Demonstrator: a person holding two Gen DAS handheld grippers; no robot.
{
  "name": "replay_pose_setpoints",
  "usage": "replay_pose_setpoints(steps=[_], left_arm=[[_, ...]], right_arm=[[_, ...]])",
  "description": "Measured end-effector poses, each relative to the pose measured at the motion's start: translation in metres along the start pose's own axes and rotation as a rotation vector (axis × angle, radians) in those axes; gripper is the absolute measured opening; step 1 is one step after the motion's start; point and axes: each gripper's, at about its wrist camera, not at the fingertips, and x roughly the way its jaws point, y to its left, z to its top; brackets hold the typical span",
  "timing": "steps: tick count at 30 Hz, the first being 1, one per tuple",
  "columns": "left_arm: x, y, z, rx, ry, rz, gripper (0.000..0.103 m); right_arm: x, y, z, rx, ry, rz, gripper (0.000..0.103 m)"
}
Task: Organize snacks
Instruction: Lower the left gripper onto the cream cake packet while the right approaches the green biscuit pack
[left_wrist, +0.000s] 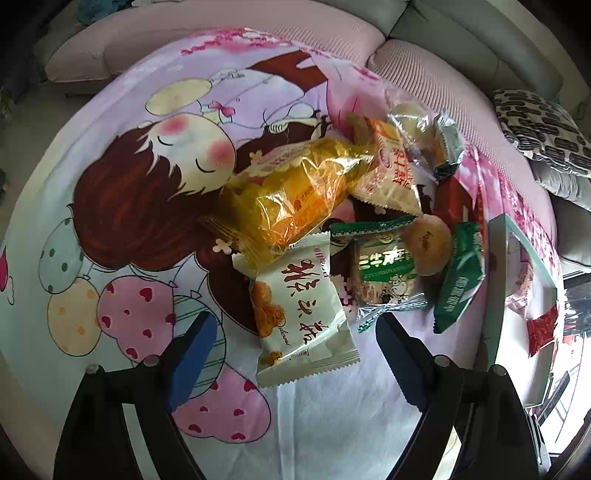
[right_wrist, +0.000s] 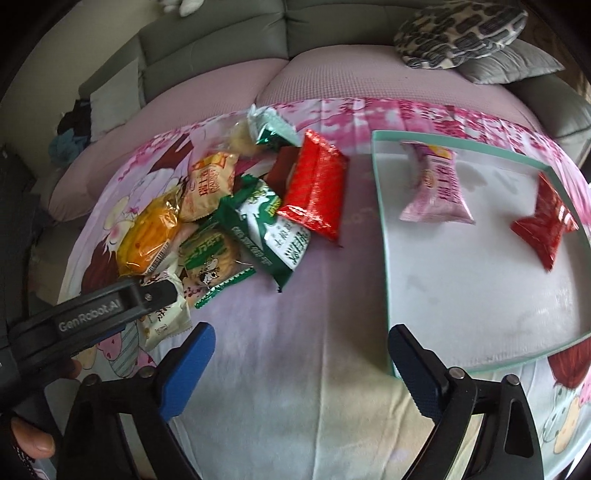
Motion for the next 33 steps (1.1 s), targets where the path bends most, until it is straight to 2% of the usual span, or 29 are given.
replay_pose_setpoints(steps=[3,5,9,12,23,27,33], left_arm=[[0.008,-0.001,0.004,-0.006,0.021,-0.004,0.087],[0.012,-0.002,0.007,-0.004,0.031,-0.006,0.076],[0.018,-0.004,0.010,-0.007,0.054,-0.024,0.069],[0.020,-0.006,0.012,-0.004,0.047,-0.011,0.058],[0.011,-0.010,0.017,0.022,0.010,-0.016,0.054],[-0.003,-0.014,0.015,0.042,-0.032,-0.025,0.053],[-0.024,-0.017,0.016,0.055,-0.097,-0.023,0.053]], right_arm=[[0.008,0.003,0.008,-0.003,0.019,0.008,0.089],[0.011,0.005,0.013,-0.018,0.019,-0.001,0.087],[0.015,0.002,0.022,-0.009,0.024,0.011,0.083],[0.018,-0.004,0.028,0.019,0.030,0.025,0.083],[0.017,-0.007,0.038,0.057,0.028,0.051,0.081],[0.012,-0.007,0.044,0.072,0.015,0.075,0.081],[0.016,-0.016,0.056,0.159,0.024,0.117,0.081]])
